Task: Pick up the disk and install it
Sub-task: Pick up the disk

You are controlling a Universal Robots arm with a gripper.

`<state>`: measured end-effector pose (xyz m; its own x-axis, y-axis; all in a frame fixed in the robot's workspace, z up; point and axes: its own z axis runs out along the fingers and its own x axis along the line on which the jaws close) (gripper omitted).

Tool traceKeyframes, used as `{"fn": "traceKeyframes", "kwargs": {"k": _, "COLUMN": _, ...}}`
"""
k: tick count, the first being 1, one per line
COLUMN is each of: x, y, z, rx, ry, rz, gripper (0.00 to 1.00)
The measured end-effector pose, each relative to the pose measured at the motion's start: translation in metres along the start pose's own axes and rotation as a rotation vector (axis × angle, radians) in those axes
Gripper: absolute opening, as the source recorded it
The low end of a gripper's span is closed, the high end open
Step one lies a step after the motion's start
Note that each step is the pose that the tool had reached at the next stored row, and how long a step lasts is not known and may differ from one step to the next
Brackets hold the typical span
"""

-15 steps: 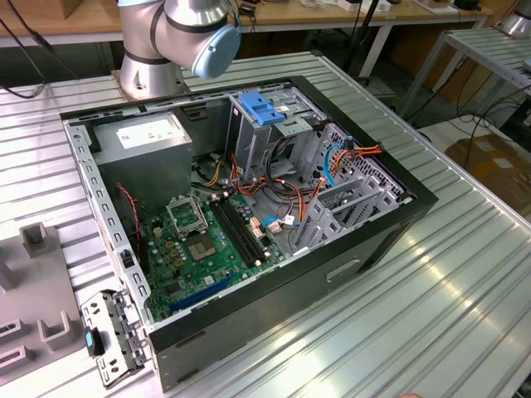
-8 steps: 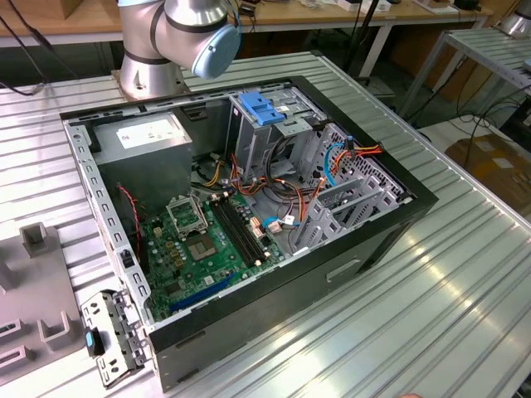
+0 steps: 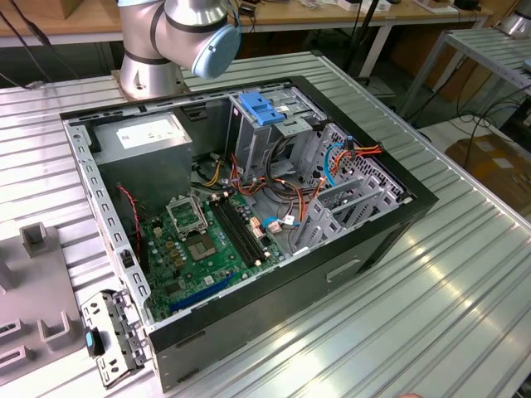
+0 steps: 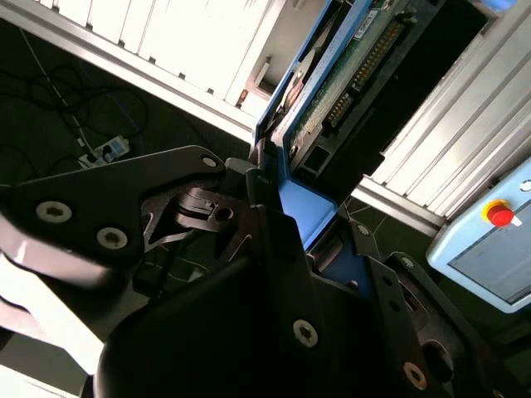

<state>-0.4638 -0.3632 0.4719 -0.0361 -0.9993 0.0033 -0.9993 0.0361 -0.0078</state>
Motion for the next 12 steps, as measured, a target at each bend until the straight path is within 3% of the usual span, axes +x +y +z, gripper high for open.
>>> {"fn": "traceKeyframes", "kwargs": {"k": 4, "x": 0.0000, "y": 0.0000, "z": -0.0089, "rx": -0.0023, "ry": 0.0001, "rz": 0.000, "gripper": 0.37}}
{"fn": "traceKeyframes", "kwargs": {"k": 12, "x": 0.0001, "y": -0.0002, "z": -0.0207, "rx": -0.0050, "ry": 0.0003, "rz": 0.000, "gripper": 0.37}}
